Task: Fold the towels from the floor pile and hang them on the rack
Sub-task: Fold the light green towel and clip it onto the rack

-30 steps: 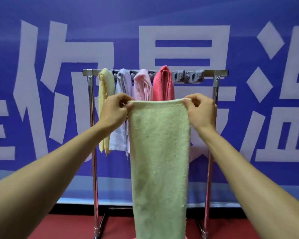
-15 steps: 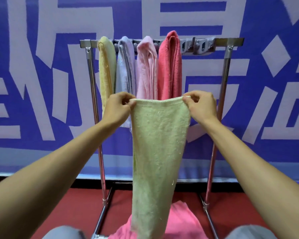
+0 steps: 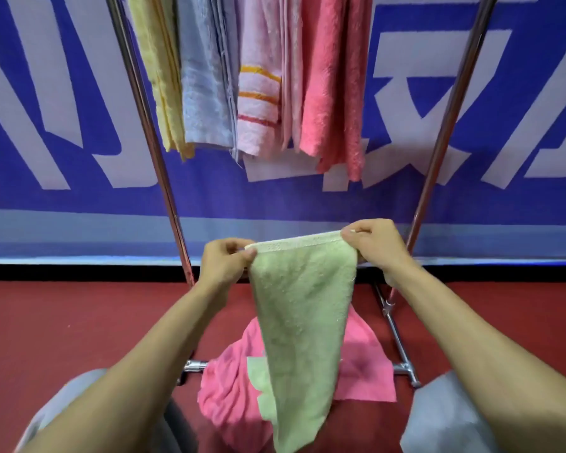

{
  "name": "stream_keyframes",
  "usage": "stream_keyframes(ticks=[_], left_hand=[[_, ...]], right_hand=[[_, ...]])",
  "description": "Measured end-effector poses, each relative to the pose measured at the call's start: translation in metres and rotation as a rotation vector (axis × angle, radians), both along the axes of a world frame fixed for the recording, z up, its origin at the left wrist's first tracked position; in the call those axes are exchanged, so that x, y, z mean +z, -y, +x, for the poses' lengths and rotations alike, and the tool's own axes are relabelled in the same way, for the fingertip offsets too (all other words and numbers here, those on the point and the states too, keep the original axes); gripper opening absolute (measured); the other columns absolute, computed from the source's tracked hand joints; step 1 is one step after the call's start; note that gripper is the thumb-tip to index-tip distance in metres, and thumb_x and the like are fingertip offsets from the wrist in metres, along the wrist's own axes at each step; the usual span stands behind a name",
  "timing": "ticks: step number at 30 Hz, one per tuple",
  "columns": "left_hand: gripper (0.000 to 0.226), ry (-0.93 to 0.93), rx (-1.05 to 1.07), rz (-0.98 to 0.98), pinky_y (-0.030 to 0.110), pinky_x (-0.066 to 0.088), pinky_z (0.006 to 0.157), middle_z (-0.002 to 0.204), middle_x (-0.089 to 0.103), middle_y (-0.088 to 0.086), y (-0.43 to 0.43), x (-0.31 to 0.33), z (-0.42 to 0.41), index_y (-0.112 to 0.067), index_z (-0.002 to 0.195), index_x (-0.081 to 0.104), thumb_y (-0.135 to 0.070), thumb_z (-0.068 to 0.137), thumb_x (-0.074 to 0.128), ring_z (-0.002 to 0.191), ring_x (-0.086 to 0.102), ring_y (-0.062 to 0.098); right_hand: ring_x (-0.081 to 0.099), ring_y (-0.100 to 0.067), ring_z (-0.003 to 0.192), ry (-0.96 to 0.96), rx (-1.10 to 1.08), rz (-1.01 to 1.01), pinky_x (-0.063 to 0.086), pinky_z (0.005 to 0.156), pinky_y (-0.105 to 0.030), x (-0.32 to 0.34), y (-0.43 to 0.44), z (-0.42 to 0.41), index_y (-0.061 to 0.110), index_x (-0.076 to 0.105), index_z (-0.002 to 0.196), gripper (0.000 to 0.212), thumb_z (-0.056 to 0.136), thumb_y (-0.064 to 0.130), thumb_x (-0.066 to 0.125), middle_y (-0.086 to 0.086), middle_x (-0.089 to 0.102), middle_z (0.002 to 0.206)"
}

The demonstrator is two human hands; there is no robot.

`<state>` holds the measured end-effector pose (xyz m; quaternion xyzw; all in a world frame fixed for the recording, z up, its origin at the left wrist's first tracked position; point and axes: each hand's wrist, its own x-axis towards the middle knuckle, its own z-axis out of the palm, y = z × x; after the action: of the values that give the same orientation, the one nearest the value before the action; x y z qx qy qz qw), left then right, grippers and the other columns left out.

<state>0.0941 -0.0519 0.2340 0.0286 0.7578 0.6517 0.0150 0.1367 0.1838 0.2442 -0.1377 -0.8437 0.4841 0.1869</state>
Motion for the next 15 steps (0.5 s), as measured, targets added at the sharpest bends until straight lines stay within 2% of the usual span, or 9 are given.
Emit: stream_keyframes(ticks=[2,4,7,9,11,13,15], left_hand=[[0.012,0.126,-0.03,0.102,0.025,0.055,0.054,0.07,0.064,0.011,-0.01,-0.006,0.003,-0.005,0.08,0.068,-0.001,0.089,0.061,0.053,0.061,0.016],[0.011,0.202,-0.053,0.202,0.027,0.054,0.056,0.067,0.065,0.011,-0.017,0.001,0.006,-0.004,0.08,0.067,-0.002,0.089,0.061,0.055,0.062,0.017],[0.009,0.354,-0.034,0.363,0.024,0.053,0.051,0.054,0.064,0.003,-0.014,0.006,0.013,-0.004,0.079,0.066,-0.002,0.087,0.062,0.053,0.062,0.014],[0.005,0.434,-0.045,0.427,0.023,0.055,0.049,0.066,0.068,0.004,-0.008,0.006,0.019,-0.005,0.082,0.067,-0.004,0.086,0.064,0.065,0.063,0.016],[0.005,0.496,-0.07,0.47,0.029,0.056,0.056,0.069,0.068,0.003,-0.002,0.007,0.024,-0.006,0.082,0.067,-0.006,0.086,0.064,0.072,0.063,0.017],[0.007,0.527,-0.08,0.501,0.033,0.053,0.06,0.064,0.069,0.001,0.004,0.009,0.025,-0.008,0.083,0.065,-0.009,0.089,0.062,0.074,0.062,0.016],[0.007,0.508,-0.081,0.481,0.031,0.053,0.056,0.069,0.068,0.001,0.008,0.012,0.025,-0.01,0.087,0.065,-0.01,0.091,0.059,0.074,0.061,0.016]], right_hand=[[0.063,-0.011,0.065,0.048,0.041,0.057,0.056,0.071,-0.036,-0.01,0.005,-0.003,0.023,0.071,0.065,0.014,0.079,0.021,0.068,0.004,0.069,0.063],[0.063,-0.014,0.064,0.049,0.108,-0.021,0.057,0.064,-0.032,-0.005,0.014,-0.003,0.019,0.071,0.068,0.016,0.083,0.016,0.067,0.001,0.069,0.065],[0.061,-0.012,0.063,0.086,0.12,-0.299,0.055,0.051,-0.023,0.003,0.026,0.007,0.009,0.069,0.077,0.013,0.089,0.008,0.063,-0.006,0.065,0.071],[0.063,-0.013,0.066,0.123,0.107,-0.513,0.058,0.057,-0.026,0.005,0.032,0.014,0.006,0.067,0.082,0.01,0.089,0.005,0.061,-0.006,0.066,0.073],[0.066,-0.018,0.073,0.142,0.099,-0.761,0.057,0.066,-0.032,0.005,0.033,0.02,0.005,0.065,0.086,0.007,0.089,0.003,0.059,-0.009,0.068,0.079],[0.066,-0.02,0.078,0.141,0.072,-1.025,0.056,0.065,-0.032,0.005,0.029,0.022,0.005,0.062,0.089,0.005,0.09,0.002,0.057,-0.01,0.069,0.082],[0.069,-0.019,0.071,0.128,0.034,-1.221,0.06,0.062,-0.03,0.006,0.022,0.022,0.002,0.061,0.087,0.007,0.091,0.001,0.056,-0.01,0.071,0.073]])
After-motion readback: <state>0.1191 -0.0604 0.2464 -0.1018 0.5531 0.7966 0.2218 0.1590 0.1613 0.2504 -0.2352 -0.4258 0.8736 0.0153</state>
